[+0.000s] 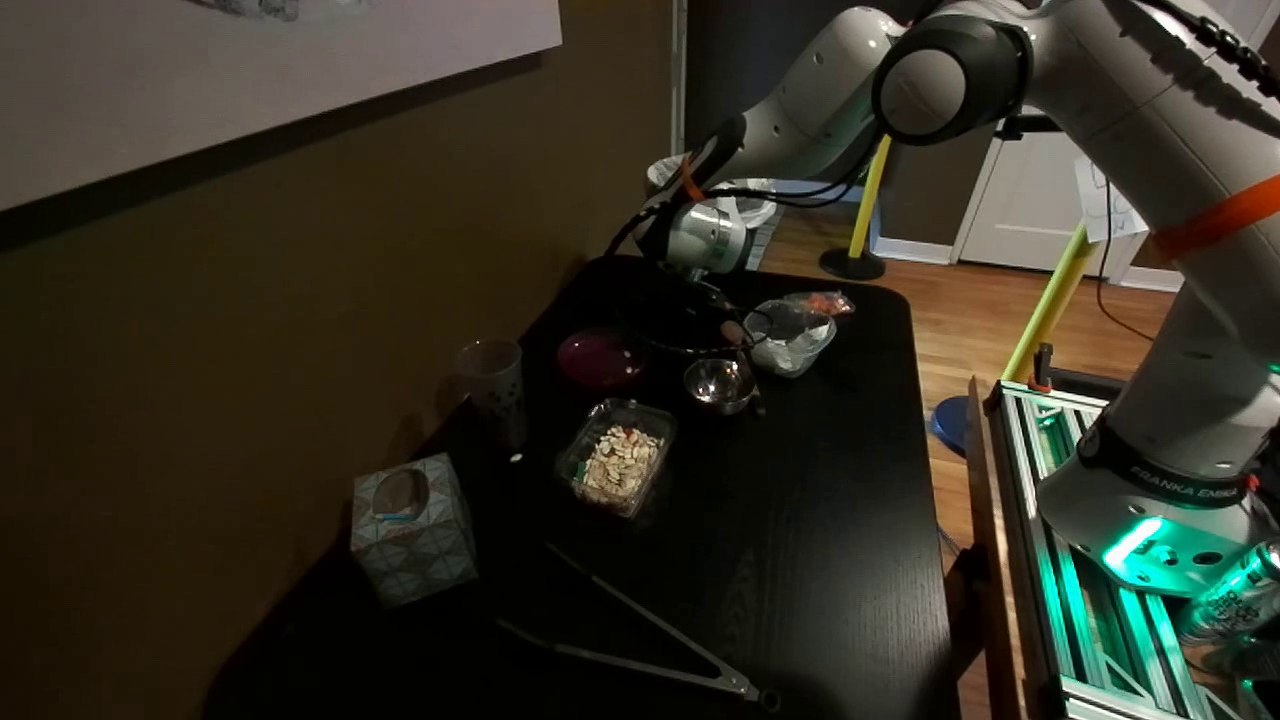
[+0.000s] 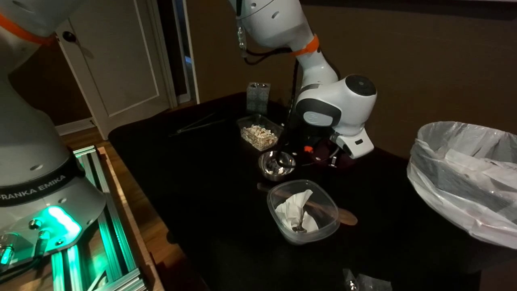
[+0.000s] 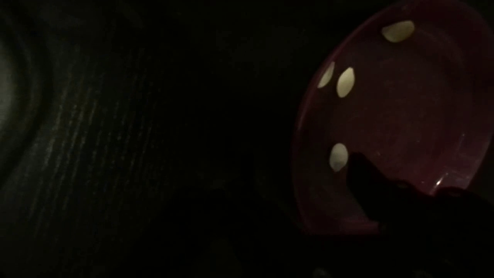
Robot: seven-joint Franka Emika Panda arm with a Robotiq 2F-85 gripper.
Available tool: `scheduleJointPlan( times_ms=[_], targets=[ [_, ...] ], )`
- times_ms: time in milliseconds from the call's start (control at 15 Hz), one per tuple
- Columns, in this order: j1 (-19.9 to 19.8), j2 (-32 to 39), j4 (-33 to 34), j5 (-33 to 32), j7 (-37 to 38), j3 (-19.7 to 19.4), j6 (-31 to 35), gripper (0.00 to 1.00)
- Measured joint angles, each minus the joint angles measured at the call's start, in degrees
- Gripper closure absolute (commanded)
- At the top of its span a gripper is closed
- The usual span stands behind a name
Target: Pour the contents of the maroon plate into the bin on the right
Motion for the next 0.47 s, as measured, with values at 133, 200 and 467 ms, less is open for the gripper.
scheduleJointPlan(
  times_ms=[133, 200, 467],
  targets=[
    [-0.19, -2.36, -2.44, -0.24, -2.61, 0.62, 1.29, 0.00],
    [-0.48, -3.92, -4.17, -0.24, -4.65, 1.31, 2.71, 0.00],
    [-4.72, -10.97, -11.84, 0.57, -18.34, 8.19, 9.94, 0.00]
  ],
)
